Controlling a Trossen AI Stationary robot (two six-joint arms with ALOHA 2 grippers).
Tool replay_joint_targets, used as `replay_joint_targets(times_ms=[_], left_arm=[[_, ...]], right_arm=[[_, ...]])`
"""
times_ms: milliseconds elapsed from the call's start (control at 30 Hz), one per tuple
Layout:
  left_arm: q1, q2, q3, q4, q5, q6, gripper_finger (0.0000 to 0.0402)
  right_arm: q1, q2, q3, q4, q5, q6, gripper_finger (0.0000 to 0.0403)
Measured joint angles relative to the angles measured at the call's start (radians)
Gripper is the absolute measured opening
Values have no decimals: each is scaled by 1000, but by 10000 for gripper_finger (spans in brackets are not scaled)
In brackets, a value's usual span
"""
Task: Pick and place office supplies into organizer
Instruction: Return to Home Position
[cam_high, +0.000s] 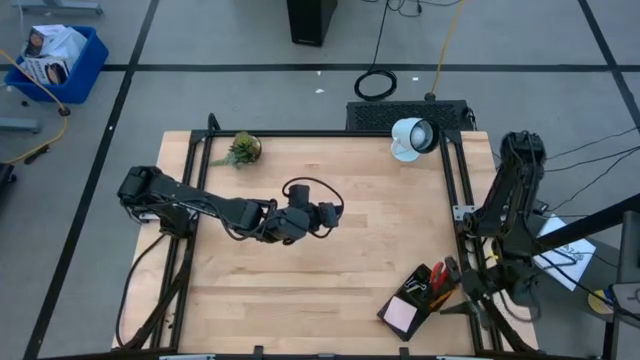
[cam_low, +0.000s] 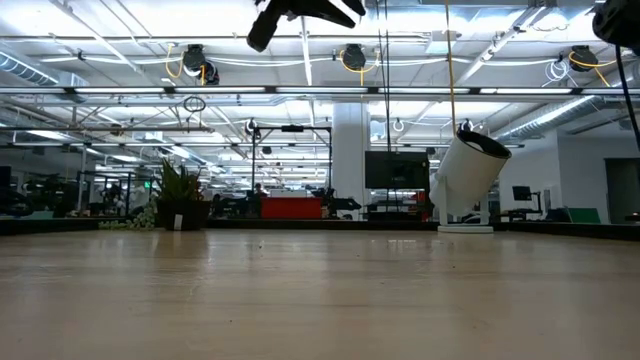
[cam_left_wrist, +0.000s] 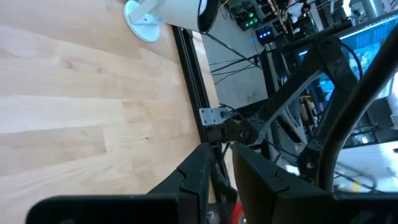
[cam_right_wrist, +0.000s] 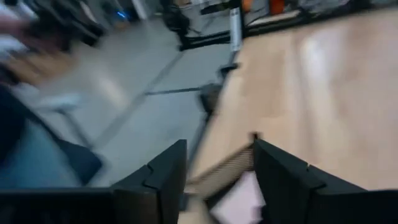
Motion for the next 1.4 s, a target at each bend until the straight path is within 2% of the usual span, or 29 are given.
replay_joint_targets(times_ms=[133,200,267,333,433,533,600,667,733,767,867,900,933,1067,1167,1300,1400], left_arm=[[0,0,0,-24,32,59,74],[-3,1,0,-2,48,64,74],[-6,1,0,33,95,42,74],[-7,1,0,57,168,120,74],[-8,1,0,63,212,211,74],[-4,1,0,80,218,294,74],[-2,1,0,98,272,379,74],[-4,1,0,100,356,478,74],[-7,1,0,94,398,531,74],[-8,1,0,98,393,547,74],[-5,8,0,106,375,689,74],[6,17,1,112,384,732,74],[17,27,1,112,402,762,74],[97,89,0,272,545,862,74],[146,121,1,468,687,954,74],[155,122,1,542,701,1121,74],[159,122,1,519,725,1263,74]], right_arm=[[0,-70,0,52,-105,161,172],[0,-98,0,107,-120,187,164],[-5,-137,0,179,-79,80,154],[-34,-185,0,230,-30,-101,141],[-79,-277,0,285,-12,-316,118],[-93,-367,1,360,-11,-329,94],[-92,-415,1,383,-14,-325,78],[-85,-461,2,346,-81,-367,66],[-88,-492,2,312,-137,-473,58],[-100,-497,2,300,-103,-510,54],[-167,-505,2,275,177,-499,47],[-195,-509,2,270,224,-511,46],[-223,-514,2,266,216,-544,45],[-354,-544,3,228,49,-569,47],[-472,-548,3,31,-63,-404,47],[-626,-529,1,-271,-348,-165,45],[-706,-521,-20,-264,-425,-190,46]])
